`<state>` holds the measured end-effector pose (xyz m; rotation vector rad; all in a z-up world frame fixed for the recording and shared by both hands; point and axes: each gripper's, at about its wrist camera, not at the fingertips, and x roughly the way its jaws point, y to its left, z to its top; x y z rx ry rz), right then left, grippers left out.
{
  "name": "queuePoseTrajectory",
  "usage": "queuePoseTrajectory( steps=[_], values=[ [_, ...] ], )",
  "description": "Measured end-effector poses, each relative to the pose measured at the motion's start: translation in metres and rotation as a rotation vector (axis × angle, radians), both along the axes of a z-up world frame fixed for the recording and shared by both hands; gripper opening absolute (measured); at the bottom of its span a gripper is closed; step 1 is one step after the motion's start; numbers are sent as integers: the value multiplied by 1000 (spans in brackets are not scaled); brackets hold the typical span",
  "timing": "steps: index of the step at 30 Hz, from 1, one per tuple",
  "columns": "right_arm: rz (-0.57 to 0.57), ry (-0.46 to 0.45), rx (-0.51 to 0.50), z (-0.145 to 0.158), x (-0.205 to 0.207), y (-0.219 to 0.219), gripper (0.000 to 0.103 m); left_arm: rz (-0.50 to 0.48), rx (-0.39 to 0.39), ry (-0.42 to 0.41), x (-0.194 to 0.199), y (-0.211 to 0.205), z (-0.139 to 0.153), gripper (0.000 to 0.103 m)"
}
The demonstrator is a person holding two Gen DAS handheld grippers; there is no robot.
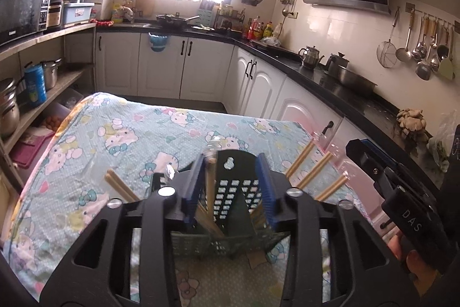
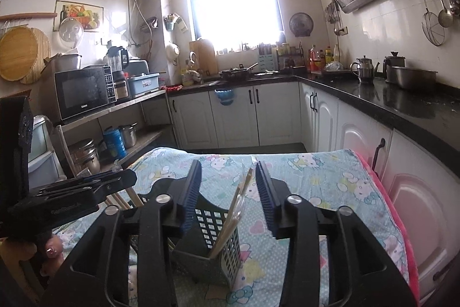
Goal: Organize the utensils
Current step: 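Open both tools and withdraw them from the caddy over the loose chopsticks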
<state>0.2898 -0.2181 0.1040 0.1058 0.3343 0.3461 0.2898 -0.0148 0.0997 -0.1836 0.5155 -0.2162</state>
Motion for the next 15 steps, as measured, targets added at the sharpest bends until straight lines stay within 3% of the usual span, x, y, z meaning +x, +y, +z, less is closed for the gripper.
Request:
queuePoseTrajectory(
  steps=[5, 8, 15],
  values=[
    [-11, 15, 14, 2, -13, -9, 51, -16, -2, 3, -15, -3, 1, 56],
    [-28, 21, 15, 2, -21, -14, 58, -14, -9, -1, -24, -2, 1, 62],
    [-42, 55, 23, -5, -39, -23, 63, -21, -18, -8, -41, -3, 1, 76]
  ],
)
